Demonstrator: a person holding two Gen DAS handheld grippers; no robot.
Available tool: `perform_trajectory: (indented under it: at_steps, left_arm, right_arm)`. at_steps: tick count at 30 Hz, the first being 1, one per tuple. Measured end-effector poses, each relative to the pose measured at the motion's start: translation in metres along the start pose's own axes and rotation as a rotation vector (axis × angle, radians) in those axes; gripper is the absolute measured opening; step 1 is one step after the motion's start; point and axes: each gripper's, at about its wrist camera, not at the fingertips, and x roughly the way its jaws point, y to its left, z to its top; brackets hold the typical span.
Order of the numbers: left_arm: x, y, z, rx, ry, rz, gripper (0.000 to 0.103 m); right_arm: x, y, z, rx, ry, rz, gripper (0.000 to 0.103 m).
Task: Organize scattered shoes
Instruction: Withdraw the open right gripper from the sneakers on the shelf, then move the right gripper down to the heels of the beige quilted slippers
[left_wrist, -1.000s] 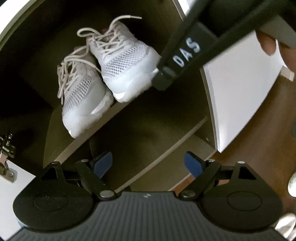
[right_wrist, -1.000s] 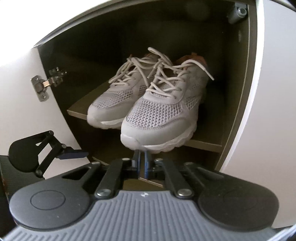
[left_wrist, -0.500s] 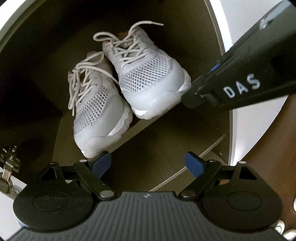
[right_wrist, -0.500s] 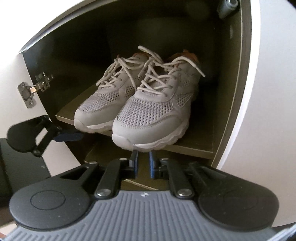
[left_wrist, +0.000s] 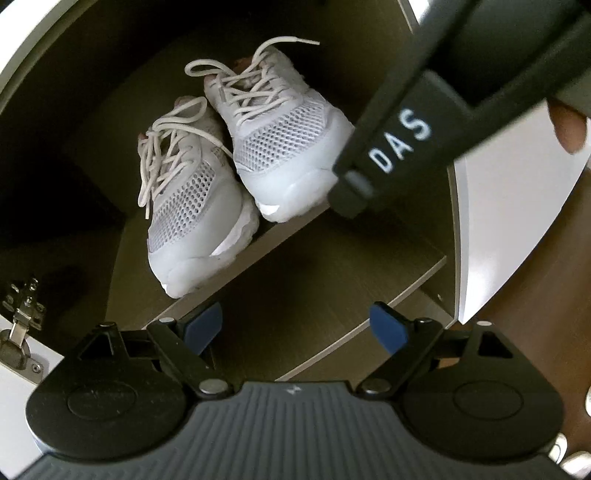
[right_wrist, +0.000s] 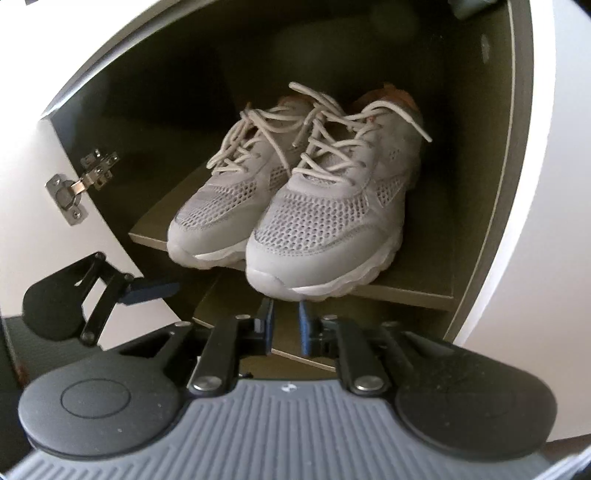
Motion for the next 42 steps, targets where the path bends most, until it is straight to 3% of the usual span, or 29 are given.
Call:
perform_trajectory:
  at_steps: [2, 4, 7, 11, 16, 18, 21, 24, 27, 34, 40, 42]
  left_arm:
    - [-0.007, -0.003, -0.004, -0.044, 0.009, 0.006, 0.090]
    - [-0.026, -0.011, -0.019, -0.183, 0.040, 0.026, 0.090]
    - [-0.072, -0.044, -0.053, -0.390, 0.109, 0.037, 0.090]
    - [-0.128, -0.123, -0.104, -0.648, 0.311, 0.079, 0.089]
    - [-0.184, -0.216, -0.152, -0.954, 0.592, 0.157, 0.089]
    - [-0.201, -0.251, -0.170, -1.089, 0.715, 0.197, 0.089]
    - [-0.219, -0.277, -0.189, -1.219, 0.787, 0.253, 0.089]
    - [-0.228, -0.291, -0.214, -1.278, 0.814, 0.307, 0.089]
    - [-0.234, -0.296, -0.244, -1.308, 0.810, 0.336, 0.089]
    - [-0.216, -0.352, -0.324, -1.357, 0.763, 0.321, 0.089]
    - [-0.169, -0.424, -0.384, -1.294, 0.759, 0.280, 0.089]
    - [-0.165, -0.438, -0.391, -1.305, 0.754, 0.273, 0.089]
  right_arm:
    - [0.001, -0.004, -0.001, 0.005, 0.011, 0.001, 0.013]
    - [-0.010, -0.013, -0.006, -0.026, 0.050, 0.053, 0.013]
    - [-0.034, -0.022, -0.027, -0.174, 0.090, 0.098, 0.015]
    - [-0.060, -0.039, -0.072, -0.366, 0.213, 0.172, 0.024]
    - [-0.077, -0.049, -0.150, -0.514, 0.521, 0.231, 0.024]
    - [-0.082, -0.041, -0.172, -0.563, 0.573, 0.274, 0.024]
    - [-0.087, -0.025, -0.203, -0.628, 0.613, 0.334, 0.030]
    - [-0.085, -0.007, -0.233, -0.691, 0.646, 0.370, 0.038]
    - [-0.075, 0.013, -0.268, -0.747, 0.704, 0.385, 0.038]
    - [-0.026, 0.061, -0.367, -0.674, 0.906, 0.413, 0.038]
    - [0.008, 0.080, -0.462, -0.741, 0.915, 0.411, 0.039]
    - [0.016, 0.080, -0.484, -0.777, 0.920, 0.407, 0.049]
